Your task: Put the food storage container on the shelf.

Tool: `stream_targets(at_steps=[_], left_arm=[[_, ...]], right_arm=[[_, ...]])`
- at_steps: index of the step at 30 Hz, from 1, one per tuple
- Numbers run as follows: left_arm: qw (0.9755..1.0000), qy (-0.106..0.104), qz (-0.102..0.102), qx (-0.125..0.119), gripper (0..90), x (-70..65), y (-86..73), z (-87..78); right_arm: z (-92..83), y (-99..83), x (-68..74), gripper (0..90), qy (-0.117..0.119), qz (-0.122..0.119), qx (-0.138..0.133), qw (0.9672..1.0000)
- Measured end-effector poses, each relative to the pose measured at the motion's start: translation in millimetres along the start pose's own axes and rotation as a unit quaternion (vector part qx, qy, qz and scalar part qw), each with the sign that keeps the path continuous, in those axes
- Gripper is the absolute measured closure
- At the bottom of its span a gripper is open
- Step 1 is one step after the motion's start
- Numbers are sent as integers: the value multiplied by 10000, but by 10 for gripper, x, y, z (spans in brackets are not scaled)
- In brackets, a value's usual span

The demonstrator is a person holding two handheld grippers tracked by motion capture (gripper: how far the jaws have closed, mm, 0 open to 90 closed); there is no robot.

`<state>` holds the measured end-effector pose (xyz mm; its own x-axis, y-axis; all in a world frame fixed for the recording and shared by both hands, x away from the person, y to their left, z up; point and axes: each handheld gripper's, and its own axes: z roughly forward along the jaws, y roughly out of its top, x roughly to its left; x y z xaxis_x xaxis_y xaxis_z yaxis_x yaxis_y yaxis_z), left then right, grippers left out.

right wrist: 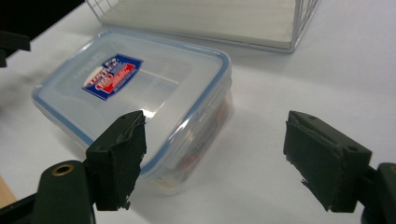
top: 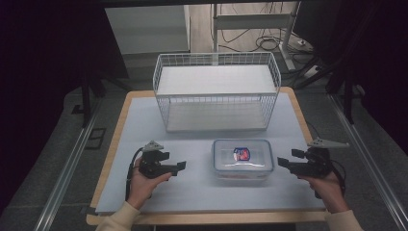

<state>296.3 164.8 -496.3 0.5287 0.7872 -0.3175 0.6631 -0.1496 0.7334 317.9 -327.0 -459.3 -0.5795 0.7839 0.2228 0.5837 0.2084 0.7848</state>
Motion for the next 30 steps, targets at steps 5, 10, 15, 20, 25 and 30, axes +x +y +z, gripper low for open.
stream_targets(at_steps=[5,10,15,20,25,30], left_arm=[[9999,-159,-18,7,160,-100,107,47],[9994,-345,-15,27,160,-220,253,174],[9988,-475,-49,78,161,-309,403,357],[9973,-662,-230,224,161,-369,481,542],[9952,-828,-387,344,158,-402,528,686],[9923,-979,-581,496,154,-406,535,811]], right_arm=[[-4,10,11,205,64,35,40,10000],[19,19,44,207,85,-36,82,9999],[60,7,56,211,34,-170,154,9997],[60,-3,50,212,26,-153,160,9998],[69,-6,55,212,22,-187,161,9997],[83,-11,64,212,23,-204,200,9996]])
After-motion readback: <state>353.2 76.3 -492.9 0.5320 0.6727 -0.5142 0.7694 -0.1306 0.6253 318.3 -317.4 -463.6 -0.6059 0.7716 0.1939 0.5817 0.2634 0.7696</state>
